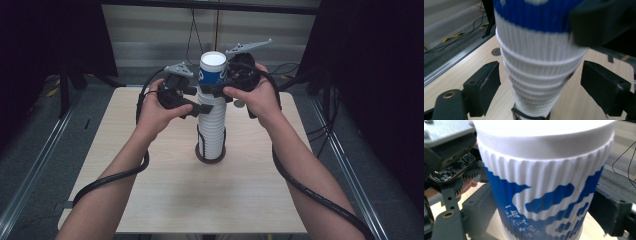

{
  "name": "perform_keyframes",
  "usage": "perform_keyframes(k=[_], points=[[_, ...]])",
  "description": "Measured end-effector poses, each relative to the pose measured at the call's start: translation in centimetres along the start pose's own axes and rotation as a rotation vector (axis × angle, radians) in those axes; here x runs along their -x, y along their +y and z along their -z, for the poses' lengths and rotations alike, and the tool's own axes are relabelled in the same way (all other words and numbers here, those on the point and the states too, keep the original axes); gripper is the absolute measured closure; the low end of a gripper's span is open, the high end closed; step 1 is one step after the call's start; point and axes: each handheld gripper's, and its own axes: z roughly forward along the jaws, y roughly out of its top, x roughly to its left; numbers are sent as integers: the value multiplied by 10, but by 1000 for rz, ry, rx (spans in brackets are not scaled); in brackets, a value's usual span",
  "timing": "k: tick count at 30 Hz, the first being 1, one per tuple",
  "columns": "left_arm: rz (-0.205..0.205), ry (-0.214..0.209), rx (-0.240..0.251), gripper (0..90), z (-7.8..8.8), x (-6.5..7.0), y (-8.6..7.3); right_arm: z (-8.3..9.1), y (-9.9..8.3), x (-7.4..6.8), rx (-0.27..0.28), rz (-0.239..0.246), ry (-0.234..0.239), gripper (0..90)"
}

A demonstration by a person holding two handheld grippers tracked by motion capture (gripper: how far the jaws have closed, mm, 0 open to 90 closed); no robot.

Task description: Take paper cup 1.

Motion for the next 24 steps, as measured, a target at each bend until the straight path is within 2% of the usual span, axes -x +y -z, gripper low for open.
perform_keyframes(k=[3, 8, 14, 19, 21, 22, 24], points=[[-6, 11, -6, 154, -4, 2, 3, 0, -1, 1, 2, -3, 2, 159], [13, 8, 24, 151, -8, 1, 1, 1, -1, -2, 10, -4, -22, 180], [7, 12, 12, 153, -8, 2, 2, 3, 0, -3, 9, -4, -41, 191], [3, 17, 12, 155, -8, 3, 2, 8, 2, -4, 38, -19, -39, 205], [5, 18, 7, 155, -8, 3, 3, 12, 5, -3, 75, -31, -32, 212], [3, 19, 7, 156, -8, 4, 3, 14, 7, -2, 81, -39, -21, 211], [6, 21, 12, 156, -9, 5, 4, 18, 11, -2, 80, -31, -28, 211]])
